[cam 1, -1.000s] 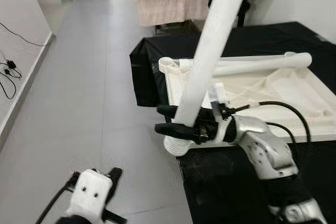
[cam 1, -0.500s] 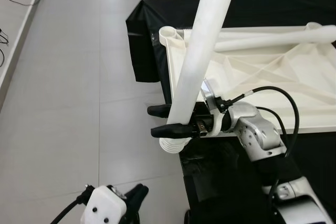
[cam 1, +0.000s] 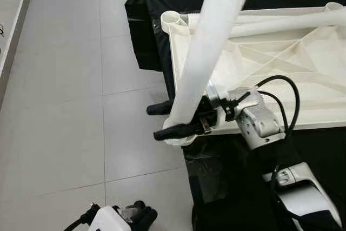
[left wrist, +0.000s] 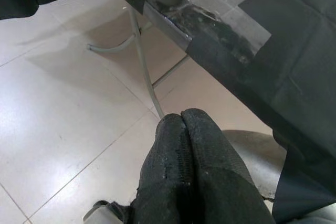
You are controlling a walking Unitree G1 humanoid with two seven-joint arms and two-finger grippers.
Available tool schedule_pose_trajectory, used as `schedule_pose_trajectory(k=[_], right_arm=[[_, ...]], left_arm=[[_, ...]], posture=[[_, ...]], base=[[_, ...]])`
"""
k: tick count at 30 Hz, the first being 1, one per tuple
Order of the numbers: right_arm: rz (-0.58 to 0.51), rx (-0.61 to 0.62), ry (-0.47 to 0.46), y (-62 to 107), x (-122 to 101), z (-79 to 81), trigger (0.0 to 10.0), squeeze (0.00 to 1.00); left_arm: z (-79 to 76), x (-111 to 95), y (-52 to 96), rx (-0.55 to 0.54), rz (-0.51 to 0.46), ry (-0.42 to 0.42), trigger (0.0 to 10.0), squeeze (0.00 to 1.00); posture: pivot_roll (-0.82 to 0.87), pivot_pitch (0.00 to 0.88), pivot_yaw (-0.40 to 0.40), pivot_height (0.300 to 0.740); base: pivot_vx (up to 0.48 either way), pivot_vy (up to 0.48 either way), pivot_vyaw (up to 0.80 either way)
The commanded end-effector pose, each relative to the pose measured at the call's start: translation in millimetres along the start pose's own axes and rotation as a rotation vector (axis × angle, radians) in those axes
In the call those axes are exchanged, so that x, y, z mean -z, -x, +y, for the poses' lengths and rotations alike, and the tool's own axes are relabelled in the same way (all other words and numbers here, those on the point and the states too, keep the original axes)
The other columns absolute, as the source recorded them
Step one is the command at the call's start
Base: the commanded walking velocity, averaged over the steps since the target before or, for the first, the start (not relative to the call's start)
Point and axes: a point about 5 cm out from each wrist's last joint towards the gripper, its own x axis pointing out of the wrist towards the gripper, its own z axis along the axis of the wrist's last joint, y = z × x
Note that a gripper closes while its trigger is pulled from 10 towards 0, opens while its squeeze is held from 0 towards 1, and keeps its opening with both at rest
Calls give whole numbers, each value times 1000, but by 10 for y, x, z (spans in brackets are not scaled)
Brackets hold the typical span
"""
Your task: Building children table
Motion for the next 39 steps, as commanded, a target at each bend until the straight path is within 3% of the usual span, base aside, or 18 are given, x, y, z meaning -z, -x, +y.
schedule_pose_trajectory(k=[1, 9, 22, 39], right_arm=[[30, -11, -28, -42, 111, 12, 10000, 0], [62, -6, -20, 82, 109, -105, 10000, 0], [147, -16, -40, 283, 88, -97, 10000, 0], [131, -117, -65, 150, 173, 10, 10000, 0]], left_arm=[[-30, 16, 31, 22, 14, 15, 3490, 0], [-14, 16, 48, 17, 16, 11, 3529, 0], [23, 20, 75, 12, 25, 5, 3294, 0], [19, 28, 89, 13, 33, 6, 2863, 0]], posture=[[199, 385, 3, 740], [213, 383, 6, 740], [217, 376, 21, 740], [222, 357, 21, 740]], base=[[0, 0, 0], [0, 0, 0], [0, 0, 0], [0, 0, 0]])
